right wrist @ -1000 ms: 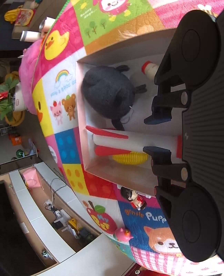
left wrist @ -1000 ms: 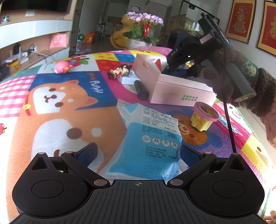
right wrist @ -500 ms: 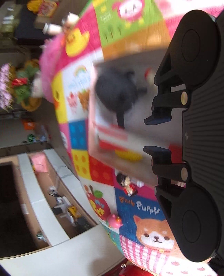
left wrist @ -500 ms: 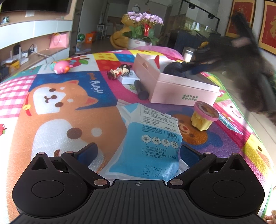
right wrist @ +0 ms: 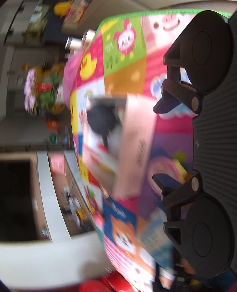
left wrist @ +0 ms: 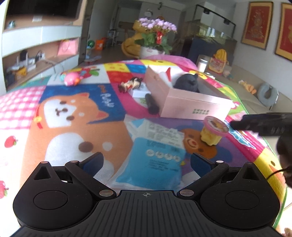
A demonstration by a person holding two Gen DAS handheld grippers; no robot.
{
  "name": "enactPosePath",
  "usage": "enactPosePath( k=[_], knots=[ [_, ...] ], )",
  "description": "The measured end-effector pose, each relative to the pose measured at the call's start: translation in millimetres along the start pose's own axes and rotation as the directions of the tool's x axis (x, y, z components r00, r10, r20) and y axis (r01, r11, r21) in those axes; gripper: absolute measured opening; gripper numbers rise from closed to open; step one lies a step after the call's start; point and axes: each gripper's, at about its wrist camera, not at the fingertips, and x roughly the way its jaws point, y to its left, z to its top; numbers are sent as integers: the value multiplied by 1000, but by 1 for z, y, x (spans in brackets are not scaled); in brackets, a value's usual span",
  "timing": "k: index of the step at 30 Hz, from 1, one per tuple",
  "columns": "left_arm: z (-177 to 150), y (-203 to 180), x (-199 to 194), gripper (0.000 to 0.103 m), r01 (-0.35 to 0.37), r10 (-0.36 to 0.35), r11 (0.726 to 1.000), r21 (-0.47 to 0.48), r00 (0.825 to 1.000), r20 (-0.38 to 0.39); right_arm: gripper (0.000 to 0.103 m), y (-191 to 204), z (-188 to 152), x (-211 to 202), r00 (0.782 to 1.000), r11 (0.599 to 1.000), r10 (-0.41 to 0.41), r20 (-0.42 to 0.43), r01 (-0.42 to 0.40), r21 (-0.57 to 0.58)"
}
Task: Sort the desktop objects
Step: 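Grasp the pink-lidded yellow cup on the mat with the right gripper, then carry the blue packet over the pink box with the left gripper and release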
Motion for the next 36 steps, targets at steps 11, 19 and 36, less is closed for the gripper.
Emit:
enactPosePath(
  k=[11, 19, 36],
  knots=[
    [1, -28, 4, 103, -65, 67, 985, 162, 998, -6, 74, 32, 0, 43, 999, 998, 49, -20, -50, -33],
    [4, -44, 24, 103, -122, 129, 958, 259, 992, -9, 56, 30, -7, 20, 998, 996, 34, -54, -38, -81],
    [36, -79, -16, 60, -64, 35, 940, 334, 995, 91, 56, 17, -16, -86, 996, 992, 87, 18, -85, -91]
  ],
)
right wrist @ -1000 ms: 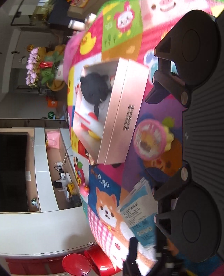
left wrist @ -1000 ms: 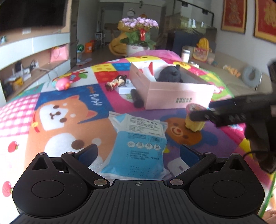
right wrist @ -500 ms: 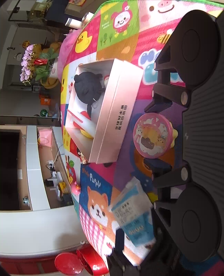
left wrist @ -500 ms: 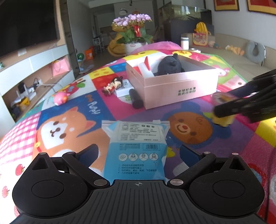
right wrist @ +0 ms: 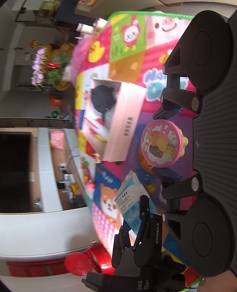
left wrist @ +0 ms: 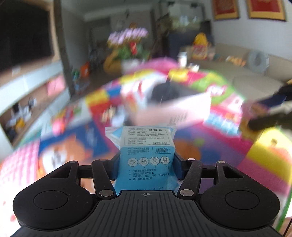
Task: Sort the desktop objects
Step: 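Carry the blue packet over the pink box with the left gripper and release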
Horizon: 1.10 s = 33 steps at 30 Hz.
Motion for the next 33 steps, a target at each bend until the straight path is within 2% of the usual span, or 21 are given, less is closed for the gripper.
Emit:
enactPosePath(
  k=[3, 5, 7, 8, 9, 11, 13, 16, 21, 24, 26, 28, 30, 31, 33],
  knots=[
    [45, -11, -3, 60, 10, -23, 995, 101, 991, 130, 56, -1, 2, -15, 999, 1000, -5, 46, 4, 10],
    [77, -20, 5, 61, -9, -31, 984, 177, 975, 221, 56, -2, 2, -21, 998, 1000, -13, 62, 11, 21],
    [106, -27, 23, 67, -7, -68, 969, 246, 952, 297, 56, -3, 3, -22, 998, 999, -19, 67, 17, 32],
    [117, -31, 35, 82, -14, -72, 962, 272, 950, 303, 56, -4, 4, -22, 998, 999, -23, 66, 20, 41],
    [127, -32, 47, 91, -26, -60, 959, 283, 954, 293, 56, -4, 5, -21, 998, 998, -29, 63, 26, 49],
    [134, -28, 60, 92, -26, -43, 969, 246, 962, 269, 56, -5, 7, -20, 997, 997, -47, 56, 43, 60],
    [128, -13, 58, 96, 11, -51, 987, 159, 966, 252, 56, -7, 7, -24, 996, 996, -62, 58, 58, 61],
    [100, 13, 54, 97, 9, -16, 999, 34, 980, 198, 56, -12, 9, -29, 996, 996, -66, 66, 61, 67],
    [39, 51, 55, 97, -91, 96, 993, -70, 994, 62, 56, -19, 28, -16, 996, 995, -63, 68, 57, 88],
    [23, 74, 58, 97, -139, 140, 975, -175, 990, -6, 56, -28, 58, -2, 996, 988, -29, 90, 14, 157],
    [25, 84, 57, 97, -167, 170, 960, -223, 985, -4, 56, -35, 85, 14, 991, 979, -36, 132, 9, 203],
    [30, 86, 53, 97, -204, 213, 953, -226, 977, 19, 56, -43, 111, 37, 980, 962, -87, 177, 37, 271],
    [35, 89, 51, 97, -235, 242, 947, -217, 970, 7, 61, -55, 130, 62, 966, 937, -99, 240, 10, 349],
    [36, 91, 48, 97, -243, 248, 946, -217, 969, -2, 64, -61, 138, 76, 967, 925, -102, 233, 6, 379],
    [39, 93, 38, 98, -262, 268, 940, -217, 963, -1, 64, -68, 145, 89, 967, 896, -144, 210, 37, 443]
  ],
)
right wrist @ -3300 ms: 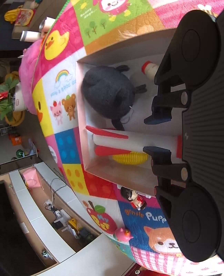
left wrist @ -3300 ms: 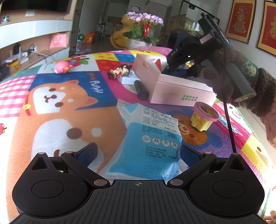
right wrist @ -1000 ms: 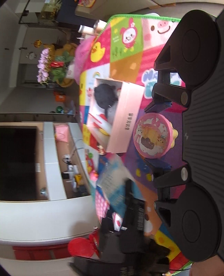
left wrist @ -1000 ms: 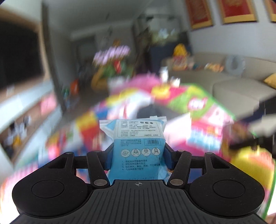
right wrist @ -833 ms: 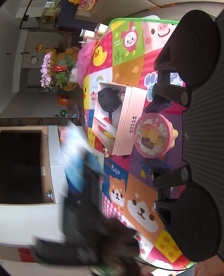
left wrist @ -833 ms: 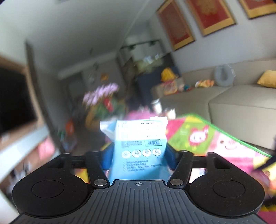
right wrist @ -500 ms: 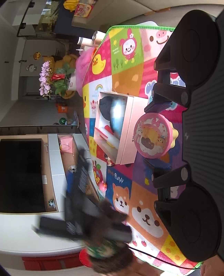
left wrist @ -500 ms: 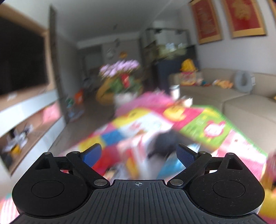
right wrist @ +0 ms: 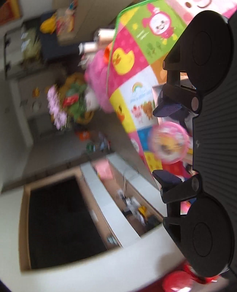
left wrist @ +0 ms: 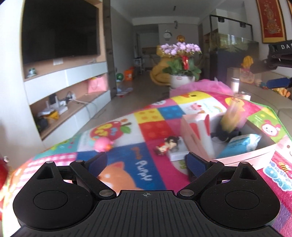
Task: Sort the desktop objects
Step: 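Carry the blue packet over the pink box with the left gripper and release, then lower the yellow cup into the pink box and open the right gripper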
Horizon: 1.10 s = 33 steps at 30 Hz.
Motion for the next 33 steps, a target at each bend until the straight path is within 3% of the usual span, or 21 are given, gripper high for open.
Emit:
enactPosePath(
  k=[3, 7, 11, 15, 20, 23, 27, 29, 31, 33],
  knots=[
    [2, 9, -14, 99, -7, 7, 1000, -17, 1000, 21, 64, -4, 2, -14, 1000, 1000, -5, 28, 5, 21],
    [3, 13, -25, 99, 40, -39, 999, -30, 999, 23, 64, -5, 5, -44, 997, 1000, -22, 68, 22, -4],
    [-8, 19, -29, 100, 41, -40, 999, -11, 997, 66, 64, 11, 12, -59, 999, 995, -14, 47, 18, -98],
    [-31, 28, -18, 100, 52, -50, 998, -35, 997, 59, 68, 36, 9, -51, 999, 985, 45, -6, -45, -167],
    [-57, 43, 13, 100, 42, -36, 994, -103, 998, 52, 67, 75, -1, 6, 979, 972, 120, -167, -151, -183],
    [-67, 52, 25, 100, 60, -53, 984, -168, 997, 49, 51, 108, -15, 67, 950, 960, 79, -300, -154, -235],
    [-75, 62, 27, 100, 43, -29, 975, -218, 997, 70, 51, 136, -43, 159, 910, 946, -65, -409, -75, -316],
    [-77, 68, 25, 100, 44, -27, 967, -249, 997, 74, 62, 149, -56, 195, 892, 920, -138, -431, -45, -389],
    [-76, 71, 26, 100, 51, -36, 962, -268, 998, 59, 70, 159, -72, 222, 869, 873, -219, -445, -29, -486],
    [-77, 72, 28, 100, 65, -57, 960, -271, 998, 39, 70, 168, -91, 239, 848, 795, -309, -430, -18, -607]
  ],
)
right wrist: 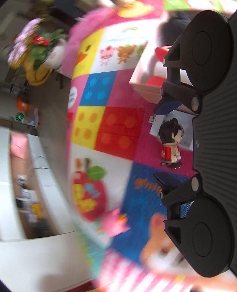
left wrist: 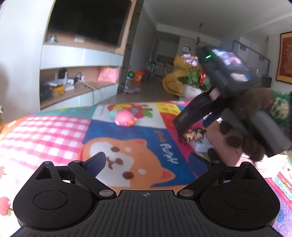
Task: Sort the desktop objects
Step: 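Lower the yellow cup into the pink box and open the right gripper, then reach the right gripper to the pink pig toy while the left reaches the doll figurine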
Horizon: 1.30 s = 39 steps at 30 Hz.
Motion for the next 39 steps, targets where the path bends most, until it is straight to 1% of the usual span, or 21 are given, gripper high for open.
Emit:
enactPosePath(
  k=[1, 3, 4, 8, 9, 10, 11, 12, 13, 14, 17, 19, 22, 24, 27, 28, 30, 31, 32, 35, 39],
  knots=[
    [0, 0, 1, 100, 6, -6, 1000, 3, 1000, -11, 70, 6, 0, 8, 999, 999, -28, -16, 27, -34],
    [0, -1, 0, 100, 25, -25, 1000, 8, 999, -24, 69, 8, -1, 19, 997, 998, -46, -65, 42, -55],
    [0, -2, -2, 100, 32, -31, 999, 11, 999, -27, 64, 6, -3, 22, 995, 998, -48, -85, 44, -51],
    [-1, -9, -8, 101, 85, -82, 995, 44, 994, -67, 64, 3, -11, 4, 997, 999, -26, -71, 23, -38],
    [-2, -13, -9, 101, 104, -98, 993, 64, 992, -82, 64, 1, -13, -7, 997, 1000, 8, -78, -10, -22],
    [-4, -18, -9, 101, 125, -116, 989, 84, 988, -98, 64, -1, -16, -21, 992, 997, 75, -99, -76, 2],
    [-6, -22, -9, 101, 144, -133, 984, 101, 985, -112, 64, -4, -18, -36, 977, 984, 179, -119, -177, 29],
    [-8, -27, -8, 101, 161, -146, 980, 114, 982, -123, 66, -6, -18, -52, 954, 962, 273, -123, -269, 50],
    [-10, -30, -8, 101, 170, -153, 977, 127, 979, -133, 72, -7, -16, -66, 940, 945, 325, -104, -320, 67],
    [-12, -32, -7, 101, 175, -157, 975, 134, 978, -139, 74, -7, -12, -78, 939, 939, 340, -61, -335, 72],
    [-15, -28, -3, 101, 144, -127, 982, 118, 982, -140, 77, 7, 10, -83, 945, 944, 325, 35, -326, 41],
    [-11, -19, -2, 101, 97, -86, 991, 89, 989, -122, 81, 24, 24, -64, 954, 955, 297, 44, -297, 8],
    [-4, -2, -2, 101, 34, -31, 999, 32, 994, -102, 81, 55, 44, -25, 962, 962, 266, 54, -263, -68],
    [-2, 6, 2, 101, 13, -11, 1000, 9, 992, -124, 81, 73, 51, -3, 963, 961, 263, 62, -255, -108],
    [-4, 10, 11, 101, 10, -12, 1000, -10, 986, -164, 81, 94, 55, 23, 967, 959, 250, 53, -240, -153],
    [-5, 11, 12, 101, 9, -11, 1000, -13, 986, -169, 79, 101, 56, 29, 967, 957, 248, 58, -236, -167],
    [-5, 13, 13, 101, 10, -14, 1000, -23, 985, -174, 65, 110, 56, 32, 961, 950, 262, 85, -241, -199],
    [-5, 14, 12, 101, 11, -15, 1000, -24, 985, -171, 48, 115, 57, 33, 959, 946, 268, 89, -244, -211],
    [-5, 13, 12, 101, 13, -16, 1000, -20, 985, -169, 43, 118, 57, 33, 959, 945, 270, 83, -247, -214],
    [-7, 6, 7, 101, 38, -35, 999, 12, 987, -157, 41, 107, 55, 19, 946, 943, 315, 76, -302, -140],
    [-11, -11, -1, 101, 103, -91, 990, 94, 988, -126, 41, 66, 29, -40, 913, 925, 380, 146, -372, -78]
  ],
)
